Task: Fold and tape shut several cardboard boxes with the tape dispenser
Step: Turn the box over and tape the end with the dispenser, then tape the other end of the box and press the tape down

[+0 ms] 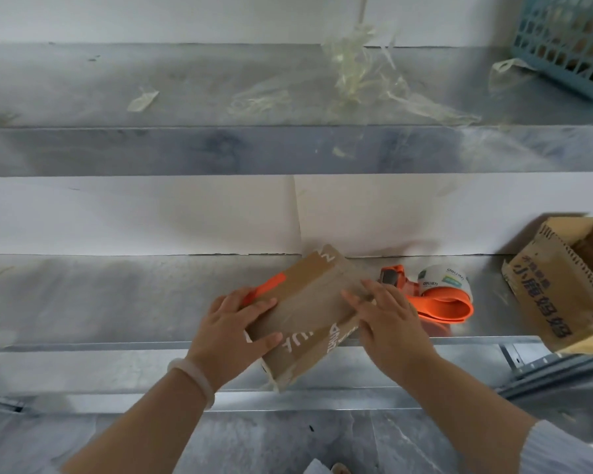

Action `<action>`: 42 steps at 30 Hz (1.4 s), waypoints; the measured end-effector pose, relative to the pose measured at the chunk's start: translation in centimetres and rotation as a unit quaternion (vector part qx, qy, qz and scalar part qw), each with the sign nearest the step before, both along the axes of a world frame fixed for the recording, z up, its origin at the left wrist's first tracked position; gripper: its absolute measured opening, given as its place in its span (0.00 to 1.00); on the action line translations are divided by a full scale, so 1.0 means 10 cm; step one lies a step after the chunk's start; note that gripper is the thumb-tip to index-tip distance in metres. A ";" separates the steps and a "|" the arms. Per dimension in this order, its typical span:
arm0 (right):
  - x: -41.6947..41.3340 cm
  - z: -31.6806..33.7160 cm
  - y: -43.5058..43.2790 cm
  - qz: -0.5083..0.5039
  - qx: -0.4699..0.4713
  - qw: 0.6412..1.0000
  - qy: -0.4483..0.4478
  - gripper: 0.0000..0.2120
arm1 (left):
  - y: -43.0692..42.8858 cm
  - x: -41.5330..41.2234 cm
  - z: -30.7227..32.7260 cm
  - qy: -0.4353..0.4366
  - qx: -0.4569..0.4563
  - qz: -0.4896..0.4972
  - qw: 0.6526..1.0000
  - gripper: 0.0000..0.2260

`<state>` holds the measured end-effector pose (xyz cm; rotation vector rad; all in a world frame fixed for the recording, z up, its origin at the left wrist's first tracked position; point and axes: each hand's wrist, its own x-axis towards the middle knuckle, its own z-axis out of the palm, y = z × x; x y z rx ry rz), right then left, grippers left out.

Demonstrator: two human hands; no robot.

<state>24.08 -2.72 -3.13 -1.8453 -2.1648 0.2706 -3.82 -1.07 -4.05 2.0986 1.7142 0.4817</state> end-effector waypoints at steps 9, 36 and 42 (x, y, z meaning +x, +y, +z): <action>-0.17 -0.03 -0.18 0.082 -0.113 0.990 0.035 0.37 | -0.31 0.52 -0.03 -0.070 -0.061 0.012 0.996 0.35; 1.50 -0.05 0.04 -0.191 -0.115 0.963 0.148 0.31 | -0.11 1.11 0.21 -0.148 0.045 0.041 0.987 0.20; 1.35 -0.10 -0.21 -0.209 -0.022 0.953 0.216 0.28 | -0.26 1.67 0.38 -0.246 -0.112 -0.138 0.953 0.10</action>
